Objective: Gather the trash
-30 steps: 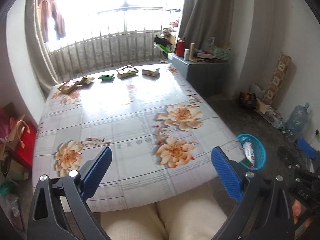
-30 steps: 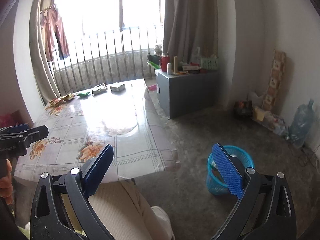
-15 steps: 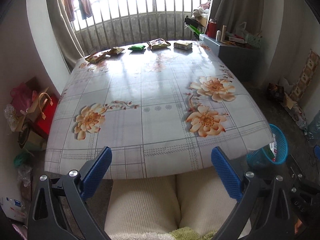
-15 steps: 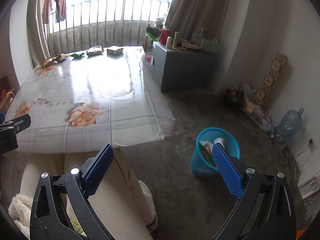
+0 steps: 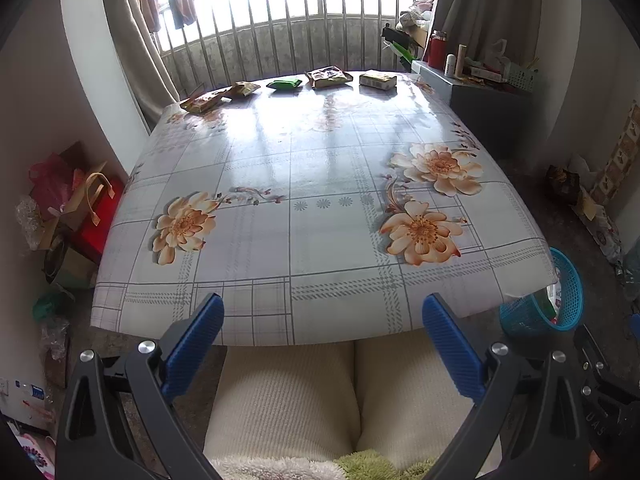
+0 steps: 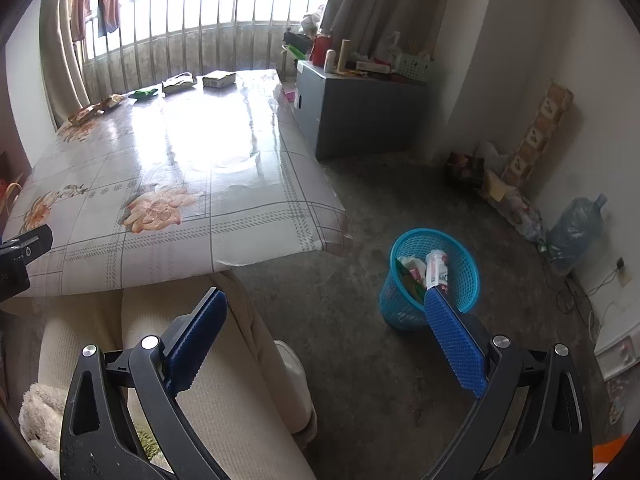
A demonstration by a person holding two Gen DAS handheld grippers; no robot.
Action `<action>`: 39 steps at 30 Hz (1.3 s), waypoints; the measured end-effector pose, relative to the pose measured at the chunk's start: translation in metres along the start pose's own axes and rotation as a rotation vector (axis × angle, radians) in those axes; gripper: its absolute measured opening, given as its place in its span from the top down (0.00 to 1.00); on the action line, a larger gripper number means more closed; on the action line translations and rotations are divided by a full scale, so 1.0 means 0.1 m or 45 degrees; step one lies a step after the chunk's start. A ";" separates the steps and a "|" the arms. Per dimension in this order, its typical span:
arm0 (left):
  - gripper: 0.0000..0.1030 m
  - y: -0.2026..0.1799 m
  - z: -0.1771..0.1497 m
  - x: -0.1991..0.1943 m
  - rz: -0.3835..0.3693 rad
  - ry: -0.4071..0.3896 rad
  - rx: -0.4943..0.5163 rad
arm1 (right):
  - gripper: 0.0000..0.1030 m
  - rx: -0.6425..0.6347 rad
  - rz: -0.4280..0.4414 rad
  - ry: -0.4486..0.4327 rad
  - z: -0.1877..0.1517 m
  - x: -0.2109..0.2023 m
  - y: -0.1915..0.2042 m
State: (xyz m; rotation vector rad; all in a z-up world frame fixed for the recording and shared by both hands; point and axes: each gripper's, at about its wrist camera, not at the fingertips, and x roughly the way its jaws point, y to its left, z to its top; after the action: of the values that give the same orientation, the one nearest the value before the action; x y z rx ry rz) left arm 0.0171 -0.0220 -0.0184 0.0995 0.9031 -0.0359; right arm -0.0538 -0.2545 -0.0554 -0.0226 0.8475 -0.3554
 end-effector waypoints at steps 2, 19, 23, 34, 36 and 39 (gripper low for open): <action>0.06 0.01 0.01 0.00 0.004 -0.003 -0.006 | 0.08 -0.004 -0.001 -0.009 0.01 -0.01 0.00; 0.06 -0.07 0.02 0.00 0.012 0.017 0.007 | 0.08 0.004 -0.015 -0.018 0.04 0.00 -0.06; 0.06 -0.08 0.01 0.00 0.011 0.019 0.008 | 0.08 0.002 -0.014 -0.019 0.04 0.00 -0.07; 0.06 -0.07 0.01 0.01 0.012 0.019 0.011 | 0.08 0.000 -0.014 -0.021 0.04 0.00 -0.07; 0.06 -0.07 0.01 0.01 0.012 0.020 0.011 | 0.08 -0.001 -0.016 -0.024 0.04 0.00 -0.08; 0.06 -0.07 0.01 0.01 0.011 0.022 0.009 | 0.08 -0.002 -0.015 -0.025 0.05 0.00 -0.09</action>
State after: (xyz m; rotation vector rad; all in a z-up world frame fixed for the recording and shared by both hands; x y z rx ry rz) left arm 0.0179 -0.0294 -0.0194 0.1109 0.9201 -0.0301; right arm -0.0527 -0.2632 -0.0507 -0.0325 0.8286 -0.3650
